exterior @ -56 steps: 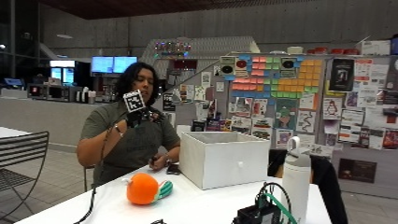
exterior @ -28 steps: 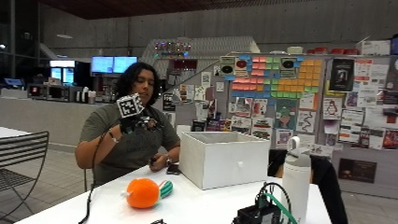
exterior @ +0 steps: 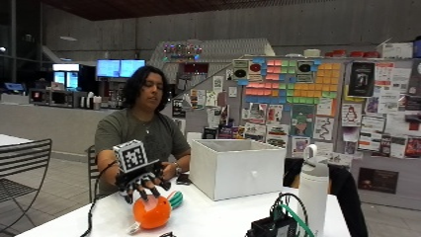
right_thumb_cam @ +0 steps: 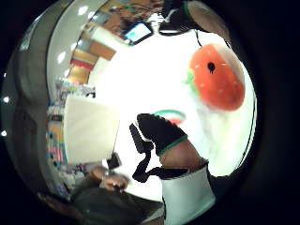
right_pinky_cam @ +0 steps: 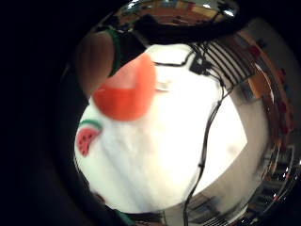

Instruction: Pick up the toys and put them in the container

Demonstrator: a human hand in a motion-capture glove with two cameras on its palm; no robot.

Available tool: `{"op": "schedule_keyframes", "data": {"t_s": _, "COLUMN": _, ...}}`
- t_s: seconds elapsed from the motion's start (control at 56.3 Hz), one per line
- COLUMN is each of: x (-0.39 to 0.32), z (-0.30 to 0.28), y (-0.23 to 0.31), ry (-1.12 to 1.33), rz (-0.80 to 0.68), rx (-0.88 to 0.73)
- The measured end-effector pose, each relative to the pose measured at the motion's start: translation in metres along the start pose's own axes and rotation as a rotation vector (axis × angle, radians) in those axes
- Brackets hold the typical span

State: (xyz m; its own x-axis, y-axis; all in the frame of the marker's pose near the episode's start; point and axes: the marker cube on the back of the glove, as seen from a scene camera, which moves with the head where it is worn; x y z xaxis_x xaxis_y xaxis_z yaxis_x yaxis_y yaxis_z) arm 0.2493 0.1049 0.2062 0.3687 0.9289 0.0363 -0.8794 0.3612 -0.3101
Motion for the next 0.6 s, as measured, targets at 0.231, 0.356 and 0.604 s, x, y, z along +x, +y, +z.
{"op": "schedule_keyframes", "data": {"t_s": 0.231, "x": 0.004, "z": 0.063, "y": -0.037, "ry": 0.086, "rz": 0.232, "rx": 0.144}}
{"op": "schedule_keyframes", "data": {"t_s": 0.356, "x": -0.001, "z": 0.063, "y": -0.03, "ry": 0.075, "rz": 0.234, "rx": 0.216}}
{"op": "schedule_keyframes", "data": {"t_s": 0.604, "x": -0.001, "z": 0.035, "y": -0.015, "ry": 0.071, "rz": 0.101, "rx": 0.39}}
